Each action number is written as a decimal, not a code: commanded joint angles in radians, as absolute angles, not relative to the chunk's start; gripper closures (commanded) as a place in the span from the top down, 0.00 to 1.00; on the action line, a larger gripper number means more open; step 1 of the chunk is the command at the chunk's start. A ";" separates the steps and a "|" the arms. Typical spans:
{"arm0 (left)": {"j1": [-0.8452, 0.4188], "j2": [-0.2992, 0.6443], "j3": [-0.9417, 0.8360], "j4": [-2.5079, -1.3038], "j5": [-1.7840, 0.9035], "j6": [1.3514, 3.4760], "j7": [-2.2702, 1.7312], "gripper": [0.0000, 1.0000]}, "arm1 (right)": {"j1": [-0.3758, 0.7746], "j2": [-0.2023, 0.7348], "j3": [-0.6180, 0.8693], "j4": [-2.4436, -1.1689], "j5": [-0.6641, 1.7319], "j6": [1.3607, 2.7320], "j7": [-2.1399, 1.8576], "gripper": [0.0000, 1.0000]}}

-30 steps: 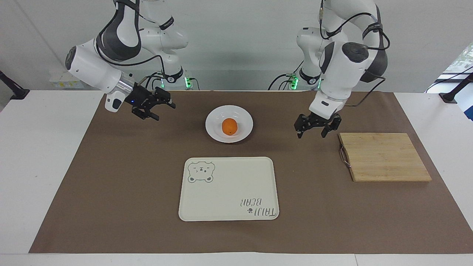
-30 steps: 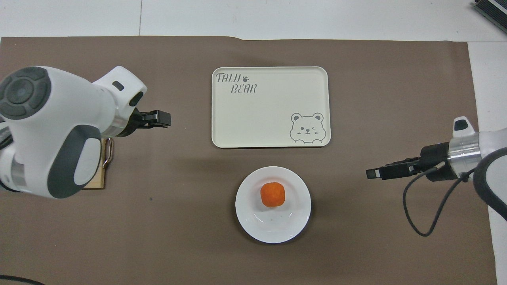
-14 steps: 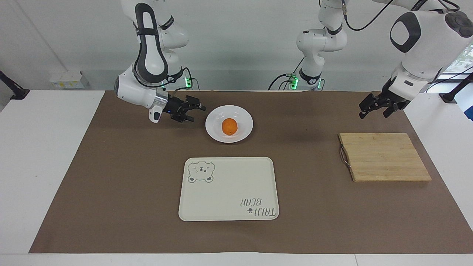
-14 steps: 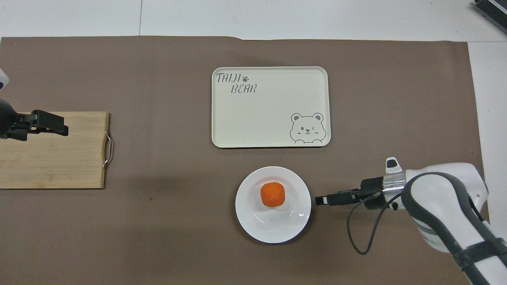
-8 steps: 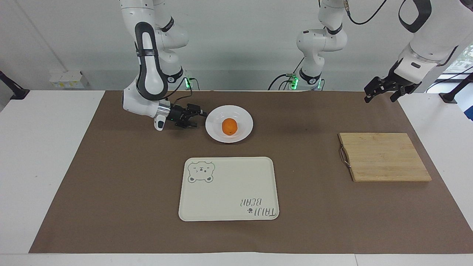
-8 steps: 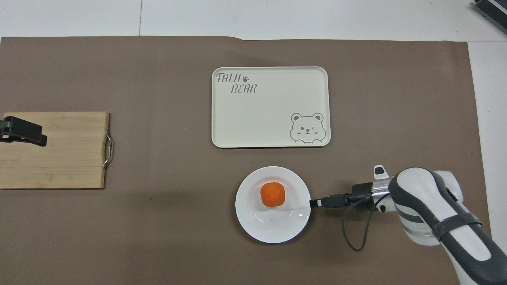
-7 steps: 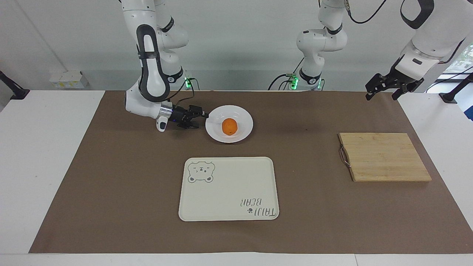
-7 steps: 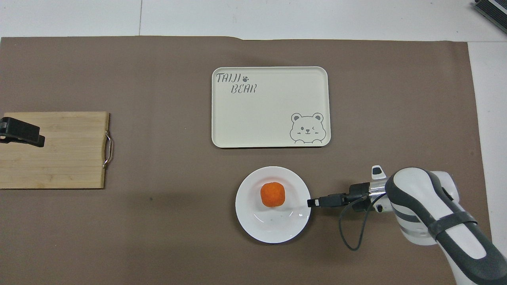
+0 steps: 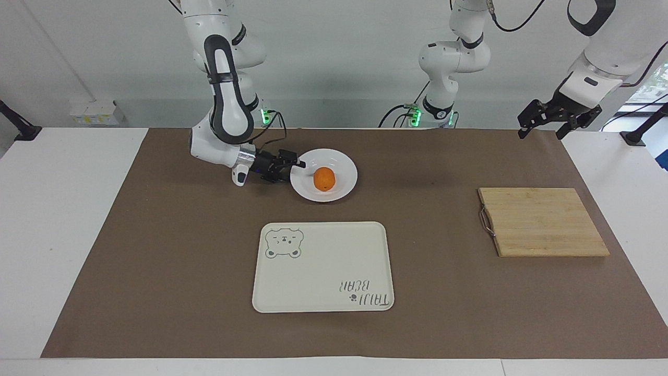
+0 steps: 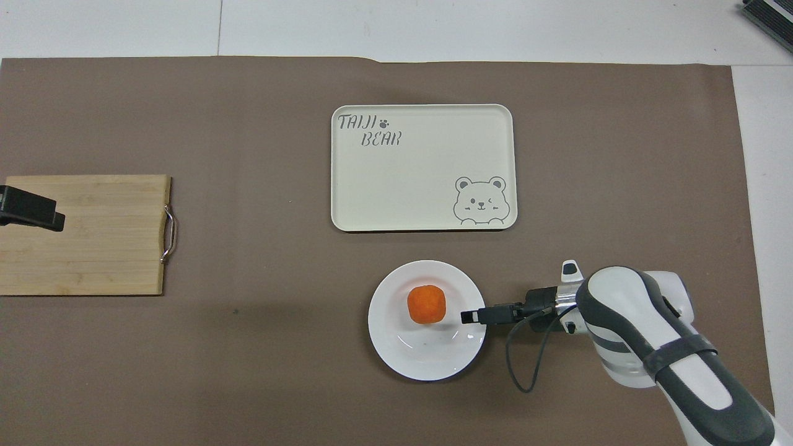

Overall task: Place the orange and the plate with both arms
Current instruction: 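Close the right gripper on the plate rim nearest it, then lift the plate with the right gripper and carry it onto the tray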

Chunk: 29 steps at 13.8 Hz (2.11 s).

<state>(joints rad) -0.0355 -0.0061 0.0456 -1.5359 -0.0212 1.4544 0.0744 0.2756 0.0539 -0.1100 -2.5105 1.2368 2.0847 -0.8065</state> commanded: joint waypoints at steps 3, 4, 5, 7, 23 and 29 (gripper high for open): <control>-0.048 -0.021 0.043 -1.540 -0.011 1.443 0.087 1.00 | 0.298 0.044 -0.109 -2.530 1.275 2.128 -0.796 0.65; -0.046 -0.021 0.044 -1.540 -0.011 1.443 0.087 1.00 | 0.298 0.044 -0.109 -2.533 1.281 2.129 -0.796 0.50; -0.043 -0.020 0.044 -1.540 -0.011 1.443 0.087 1.00 | 0.298 0.044 -0.109 -2.533 1.281 2.129 -0.796 0.35; -0.040 -0.020 0.044 -1.540 -0.011 1.443 0.087 1.00 | 0.299 0.044 -0.109 -2.533 1.281 2.138 -0.792 0.15; -0.041 -0.020 0.044 -1.540 -0.011 1.443 0.087 1.00 | 0.255 0.069 -0.110 -2.441 1.328 1.948 -0.819 0.00; -0.040 -0.020 0.044 -1.540 -0.011 1.443 0.087 1.00 | 0.207 0.202 -0.115 -2.202 1.307 1.907 -0.691 0.00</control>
